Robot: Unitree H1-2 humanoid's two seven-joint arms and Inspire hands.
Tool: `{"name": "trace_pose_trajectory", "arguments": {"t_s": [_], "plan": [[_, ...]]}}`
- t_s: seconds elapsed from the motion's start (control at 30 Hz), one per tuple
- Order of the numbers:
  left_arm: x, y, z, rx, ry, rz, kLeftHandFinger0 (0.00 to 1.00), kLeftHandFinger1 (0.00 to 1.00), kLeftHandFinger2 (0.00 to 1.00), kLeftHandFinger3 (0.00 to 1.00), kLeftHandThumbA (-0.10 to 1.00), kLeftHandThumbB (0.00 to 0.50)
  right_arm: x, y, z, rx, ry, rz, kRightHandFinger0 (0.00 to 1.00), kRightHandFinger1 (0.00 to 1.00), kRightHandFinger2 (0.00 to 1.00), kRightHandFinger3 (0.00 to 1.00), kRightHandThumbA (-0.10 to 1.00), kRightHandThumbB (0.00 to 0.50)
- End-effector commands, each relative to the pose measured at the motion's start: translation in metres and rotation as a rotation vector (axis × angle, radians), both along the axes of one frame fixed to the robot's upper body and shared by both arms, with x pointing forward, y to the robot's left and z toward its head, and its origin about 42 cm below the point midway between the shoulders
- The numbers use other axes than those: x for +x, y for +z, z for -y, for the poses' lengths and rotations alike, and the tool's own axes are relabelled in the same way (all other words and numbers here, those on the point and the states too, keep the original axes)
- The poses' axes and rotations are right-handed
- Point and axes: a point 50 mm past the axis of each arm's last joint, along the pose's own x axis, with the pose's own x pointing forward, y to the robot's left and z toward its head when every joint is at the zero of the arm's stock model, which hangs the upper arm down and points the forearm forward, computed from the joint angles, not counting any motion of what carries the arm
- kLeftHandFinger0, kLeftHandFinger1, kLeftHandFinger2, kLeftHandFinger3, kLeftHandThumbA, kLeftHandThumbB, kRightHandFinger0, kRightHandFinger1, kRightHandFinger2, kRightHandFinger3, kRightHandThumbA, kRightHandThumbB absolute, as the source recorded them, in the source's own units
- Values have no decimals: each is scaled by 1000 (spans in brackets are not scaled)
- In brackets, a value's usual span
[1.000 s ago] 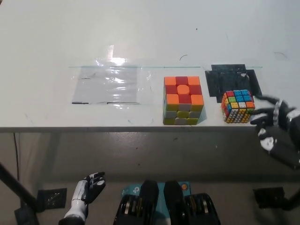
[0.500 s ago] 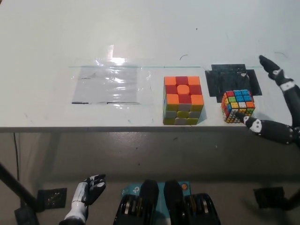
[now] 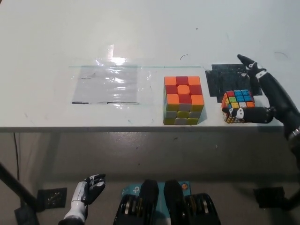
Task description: The robot uses its right hand to pick up the small cube kept on the middle on the desk and place it on the bigger cube kept next to it
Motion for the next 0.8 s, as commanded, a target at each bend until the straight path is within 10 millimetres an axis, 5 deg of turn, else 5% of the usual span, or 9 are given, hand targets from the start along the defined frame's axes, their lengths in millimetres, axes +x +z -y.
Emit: {"name": "trace_pose_trajectory", "arguments": {"t_s": [0.0, 0.3, 0.47, 0.53, 0.77], "plan": [[17, 17, -4, 34, -2, 67, 879, 801, 729, 649, 477, 212, 31, 16, -1, -48, 23, 86, 1000, 1000, 1000, 1000, 880, 500], [18, 19, -2, 21, 2, 81, 865, 795, 735, 647, 458, 219, 67, -11, 19, -144, -7, 14, 1000, 1000, 1000, 1000, 821, 500], [22, 22, -4, 50, -11, 72, 988, 905, 843, 774, 524, 214, 69, -20, 24, -155, -4, -2, 1000, 1000, 1000, 1000, 806, 500], [22, 23, -5, 36, -7, 77, 920, 835, 779, 698, 497, 183, 68, -26, 22, -165, 0, -18, 1000, 1000, 1000, 1000, 789, 500], [30, 28, -7, 26, 1, 87, 890, 804, 741, 613, 543, 198, 64, -53, 2, -160, 39, -29, 1000, 1000, 1000, 1000, 786, 500]]}}
